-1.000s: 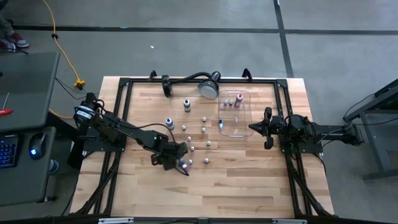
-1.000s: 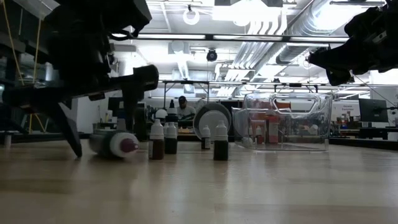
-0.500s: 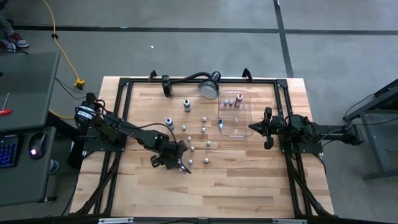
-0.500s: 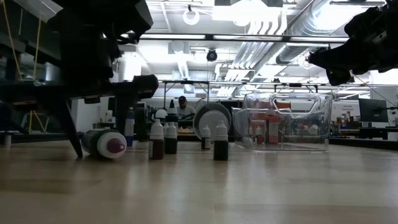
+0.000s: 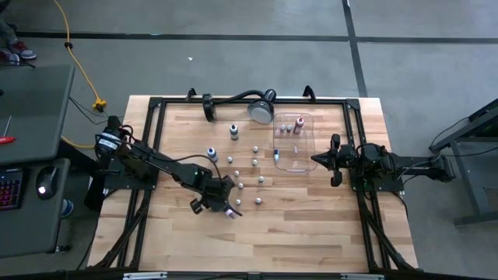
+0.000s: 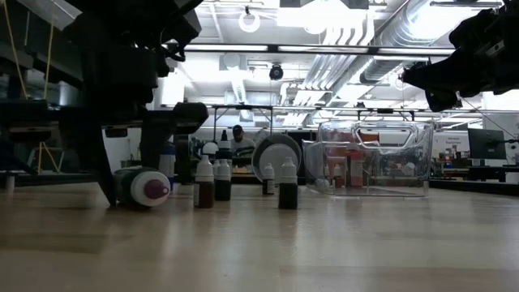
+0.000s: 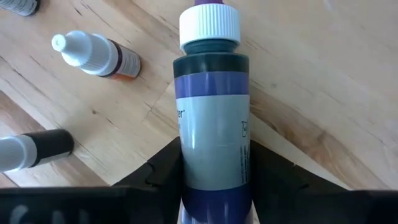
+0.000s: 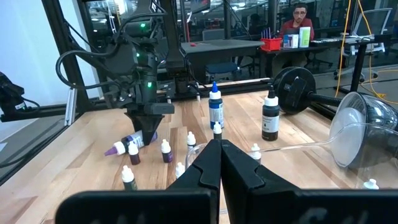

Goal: Pick & Place food coloring
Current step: Put the big purple food coloring bottle into the transparent bin

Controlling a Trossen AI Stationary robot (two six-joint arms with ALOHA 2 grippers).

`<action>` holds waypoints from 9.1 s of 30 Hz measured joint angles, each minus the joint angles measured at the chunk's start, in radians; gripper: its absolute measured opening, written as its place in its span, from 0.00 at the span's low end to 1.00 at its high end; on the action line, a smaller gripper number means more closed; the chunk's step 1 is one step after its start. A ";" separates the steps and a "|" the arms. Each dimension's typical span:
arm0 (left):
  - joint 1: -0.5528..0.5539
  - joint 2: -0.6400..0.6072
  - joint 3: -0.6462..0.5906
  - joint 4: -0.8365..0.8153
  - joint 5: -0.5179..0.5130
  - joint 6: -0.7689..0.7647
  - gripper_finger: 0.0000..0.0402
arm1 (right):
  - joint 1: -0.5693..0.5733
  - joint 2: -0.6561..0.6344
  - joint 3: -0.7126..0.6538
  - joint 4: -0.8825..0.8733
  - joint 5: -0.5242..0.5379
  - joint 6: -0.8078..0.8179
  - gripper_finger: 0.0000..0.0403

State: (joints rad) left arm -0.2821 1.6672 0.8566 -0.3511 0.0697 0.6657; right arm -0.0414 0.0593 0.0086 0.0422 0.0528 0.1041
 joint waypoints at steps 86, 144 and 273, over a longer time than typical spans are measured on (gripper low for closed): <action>0.106 0.108 0.170 1.396 -0.417 -0.762 0.35 | 0.002 0.103 0.345 -0.182 -0.034 0.132 0.00; 0.204 0.108 0.224 1.178 -0.124 -0.640 0.35 | -0.012 1.625 2.135 -1.545 -0.303 -0.131 0.63; 0.420 -1.391 -0.521 0.243 -0.373 -1.014 0.69 | 0.034 1.603 2.137 -1.613 -0.040 -0.025 0.33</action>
State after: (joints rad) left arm 0.1375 0.2758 0.3361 -0.1078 -0.3029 -0.3478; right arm -0.0074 1.6619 2.1452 -1.5711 0.0124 0.0789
